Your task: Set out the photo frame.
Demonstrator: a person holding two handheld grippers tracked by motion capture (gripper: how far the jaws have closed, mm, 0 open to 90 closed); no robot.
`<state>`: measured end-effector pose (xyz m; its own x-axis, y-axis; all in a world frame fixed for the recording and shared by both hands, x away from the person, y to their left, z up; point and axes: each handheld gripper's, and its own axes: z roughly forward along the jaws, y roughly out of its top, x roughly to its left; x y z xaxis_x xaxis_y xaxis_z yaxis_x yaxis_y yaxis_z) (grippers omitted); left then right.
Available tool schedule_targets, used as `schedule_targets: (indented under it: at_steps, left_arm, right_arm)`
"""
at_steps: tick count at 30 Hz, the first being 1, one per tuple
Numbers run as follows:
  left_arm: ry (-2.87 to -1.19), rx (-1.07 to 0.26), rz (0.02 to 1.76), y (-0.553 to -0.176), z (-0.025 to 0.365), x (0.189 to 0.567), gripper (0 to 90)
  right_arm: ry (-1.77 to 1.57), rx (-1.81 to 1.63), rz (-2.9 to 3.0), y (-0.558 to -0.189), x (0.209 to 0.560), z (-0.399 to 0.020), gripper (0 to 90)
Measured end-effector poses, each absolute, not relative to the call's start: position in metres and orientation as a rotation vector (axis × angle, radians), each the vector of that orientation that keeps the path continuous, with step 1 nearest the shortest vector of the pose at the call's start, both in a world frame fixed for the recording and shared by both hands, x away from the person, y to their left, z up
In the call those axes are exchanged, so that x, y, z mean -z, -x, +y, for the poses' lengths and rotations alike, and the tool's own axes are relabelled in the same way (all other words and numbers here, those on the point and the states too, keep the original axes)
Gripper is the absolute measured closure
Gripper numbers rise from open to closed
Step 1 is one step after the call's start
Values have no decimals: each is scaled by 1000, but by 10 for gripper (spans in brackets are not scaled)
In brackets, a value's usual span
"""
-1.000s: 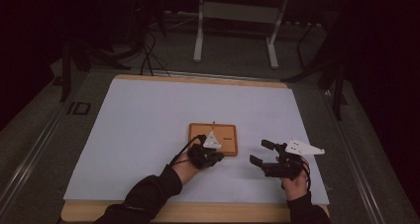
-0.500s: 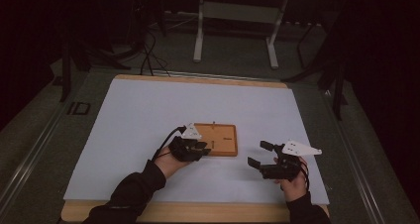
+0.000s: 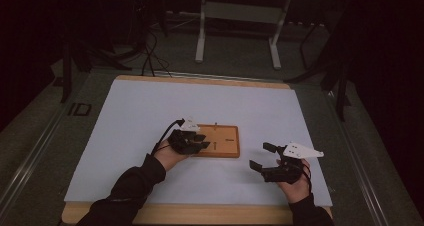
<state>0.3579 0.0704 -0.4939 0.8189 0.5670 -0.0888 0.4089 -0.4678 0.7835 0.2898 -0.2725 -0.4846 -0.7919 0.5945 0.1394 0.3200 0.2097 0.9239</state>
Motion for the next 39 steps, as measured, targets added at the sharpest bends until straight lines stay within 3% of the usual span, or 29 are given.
schedule_targets:
  at_steps: [29,39]
  left_arm:
    - [-2164,-276,738,-421,39,504,653]
    - [-2175,-311,741,-426,36,508,733]
  right_arm:
    - [-862,-1609,2290,-293,489,-269,108]
    - [-864,-1603,2307,-294,491,-269,133]
